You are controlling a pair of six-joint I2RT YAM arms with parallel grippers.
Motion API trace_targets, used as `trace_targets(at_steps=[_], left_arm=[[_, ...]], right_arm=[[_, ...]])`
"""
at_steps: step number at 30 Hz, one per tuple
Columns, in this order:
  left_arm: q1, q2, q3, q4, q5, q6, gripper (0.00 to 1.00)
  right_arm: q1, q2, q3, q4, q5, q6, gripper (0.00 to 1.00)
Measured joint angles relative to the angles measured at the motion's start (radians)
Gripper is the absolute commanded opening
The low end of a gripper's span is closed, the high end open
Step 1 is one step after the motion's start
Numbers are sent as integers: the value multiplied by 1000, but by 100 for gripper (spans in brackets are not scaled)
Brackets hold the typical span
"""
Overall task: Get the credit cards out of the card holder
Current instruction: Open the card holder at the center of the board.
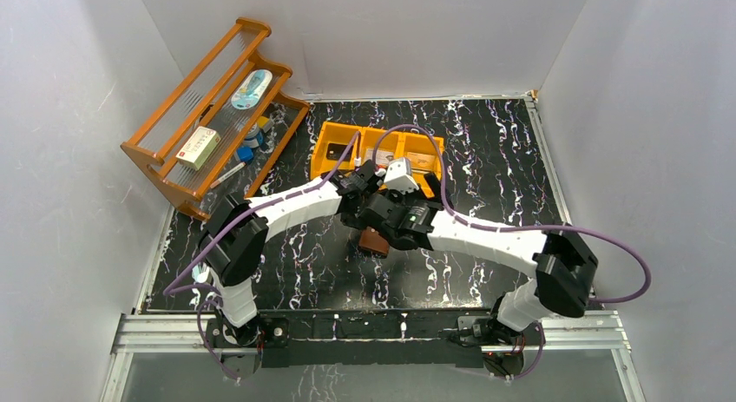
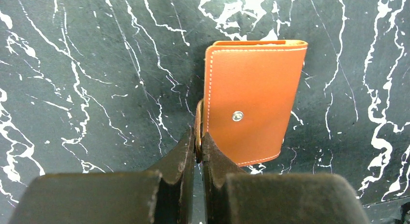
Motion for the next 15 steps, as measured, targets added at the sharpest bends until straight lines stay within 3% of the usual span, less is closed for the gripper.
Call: trace_targets(at_steps=[7,15], left_arm=[[19,-2,-10,0,2,-27,0],[21,-58,-49,-4,6,-46,0]], right_arm=[[20,83,72,-124,68,110,98],[41,87,103,-142,5,165,98]])
